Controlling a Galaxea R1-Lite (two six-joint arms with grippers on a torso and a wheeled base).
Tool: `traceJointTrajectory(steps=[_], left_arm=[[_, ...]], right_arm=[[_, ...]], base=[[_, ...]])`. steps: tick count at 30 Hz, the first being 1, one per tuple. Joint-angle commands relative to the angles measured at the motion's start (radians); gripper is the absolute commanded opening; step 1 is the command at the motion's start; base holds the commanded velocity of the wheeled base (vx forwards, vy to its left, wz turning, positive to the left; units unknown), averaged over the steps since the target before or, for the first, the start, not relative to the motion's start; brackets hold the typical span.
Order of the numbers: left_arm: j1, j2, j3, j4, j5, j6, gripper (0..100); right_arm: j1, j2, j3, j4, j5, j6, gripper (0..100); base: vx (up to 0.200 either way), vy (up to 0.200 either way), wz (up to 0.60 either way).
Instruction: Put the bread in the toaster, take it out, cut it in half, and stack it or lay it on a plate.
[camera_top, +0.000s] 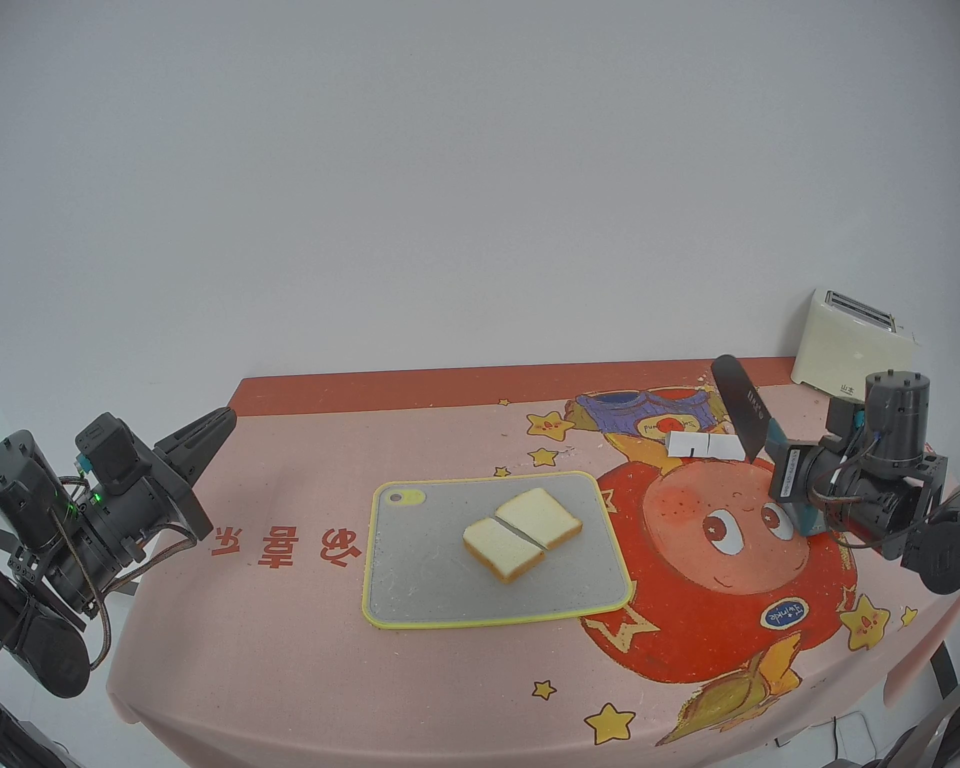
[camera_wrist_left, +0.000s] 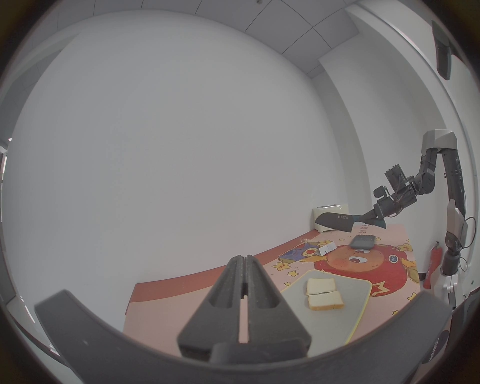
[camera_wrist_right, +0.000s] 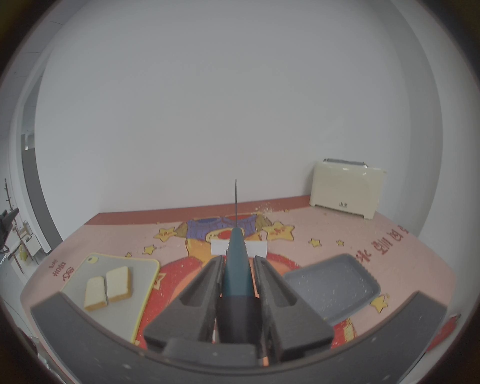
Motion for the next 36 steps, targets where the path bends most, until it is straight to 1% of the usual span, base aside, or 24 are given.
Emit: traceJointTrajectory(steps=[1, 6, 13, 18, 22, 26, 36], left_arm=[[0.01, 0.028, 0.007, -0.018, -0.001, 0.004, 0], [0.01, 0.028, 0.014, -0.018, -0.003, 0.022, 0], [0.009, 0.033, 0.017, -0.018, -0.001, 0.025, 0], [0.009, 0.033, 0.017, -0.018, -0.001, 0.037, 0], [0.007, 0.033, 0.043, -0.018, -0.003, 0.036, 0], [0.007, 0.031, 0.038, -0.018, -0.001, 0.036, 0], [0.009, 0.031, 0.034, -0.018, -0.001, 0.036, 0]], right_arm=[[0.037, 0.054, 0.005, -0.004, -0.002, 0.016, 0], [0.051, 0.075, 0.003, -0.004, -0.006, 0.024, 0], [0.038, 0.074, -0.002, -0.007, -0.02, 0.027, 0], [0.035, 0.074, 0.0, -0.007, -0.023, 0.027, 0], [0.008, 0.077, -0.014, -0.007, -0.029, 0.027, 0], [-0.011, 0.075, -0.015, -0.007, -0.028, 0.025, 0], [-0.005, 0.074, -0.012, -0.006, -0.028, 0.025, 0]], base=[[0.0, 0.0, 0.0], [0.0, 0.0, 0.0], [0.0, 0.0, 0.0], [0.0, 0.0, 0.0], [0.0, 0.0, 0.0], [0.0, 0.0, 0.0], [0.0, 0.0, 0.0]])
